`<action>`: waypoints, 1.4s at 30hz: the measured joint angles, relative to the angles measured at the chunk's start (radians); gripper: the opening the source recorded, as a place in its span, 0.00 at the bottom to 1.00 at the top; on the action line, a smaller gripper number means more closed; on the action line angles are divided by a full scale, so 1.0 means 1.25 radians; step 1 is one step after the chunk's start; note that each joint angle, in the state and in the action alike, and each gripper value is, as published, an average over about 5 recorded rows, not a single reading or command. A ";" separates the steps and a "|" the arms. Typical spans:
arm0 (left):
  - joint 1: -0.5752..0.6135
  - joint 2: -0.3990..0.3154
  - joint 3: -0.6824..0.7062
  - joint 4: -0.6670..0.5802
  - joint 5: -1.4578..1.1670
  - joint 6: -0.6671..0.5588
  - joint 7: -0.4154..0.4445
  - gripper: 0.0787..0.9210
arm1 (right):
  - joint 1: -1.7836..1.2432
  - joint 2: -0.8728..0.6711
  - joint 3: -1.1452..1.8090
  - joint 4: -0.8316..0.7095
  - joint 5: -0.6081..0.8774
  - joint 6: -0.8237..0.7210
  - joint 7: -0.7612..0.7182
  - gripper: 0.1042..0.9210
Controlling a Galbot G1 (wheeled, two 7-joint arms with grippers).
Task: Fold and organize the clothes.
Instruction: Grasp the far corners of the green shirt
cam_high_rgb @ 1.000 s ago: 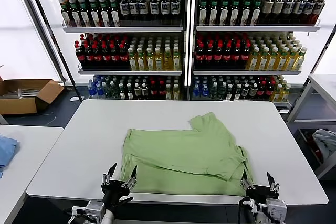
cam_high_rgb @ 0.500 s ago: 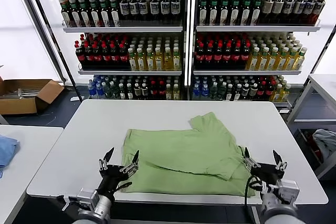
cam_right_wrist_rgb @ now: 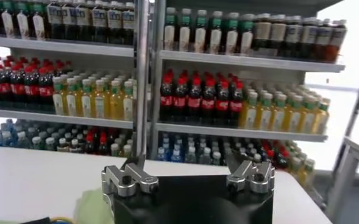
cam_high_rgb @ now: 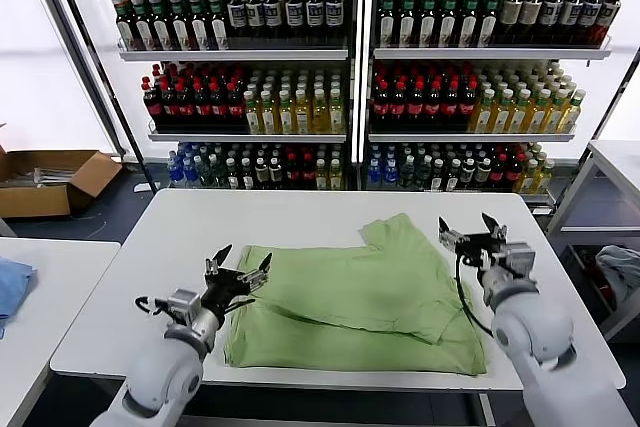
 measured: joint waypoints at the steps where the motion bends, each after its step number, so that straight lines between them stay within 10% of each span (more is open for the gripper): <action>1: -0.021 0.006 0.009 0.019 -0.010 0.002 0.000 0.88 | 0.026 0.001 -0.012 -0.026 -0.001 0.002 -0.005 0.88; 17: -0.223 0.016 0.085 0.253 -0.090 0.025 -0.014 0.88 | 0.237 0.125 -0.089 -0.336 -0.071 0.019 -0.017 0.88; 42: -0.216 -0.012 0.105 0.311 -0.075 0.038 -0.011 0.88 | 0.244 0.255 -0.075 -0.515 -0.101 0.044 -0.016 0.88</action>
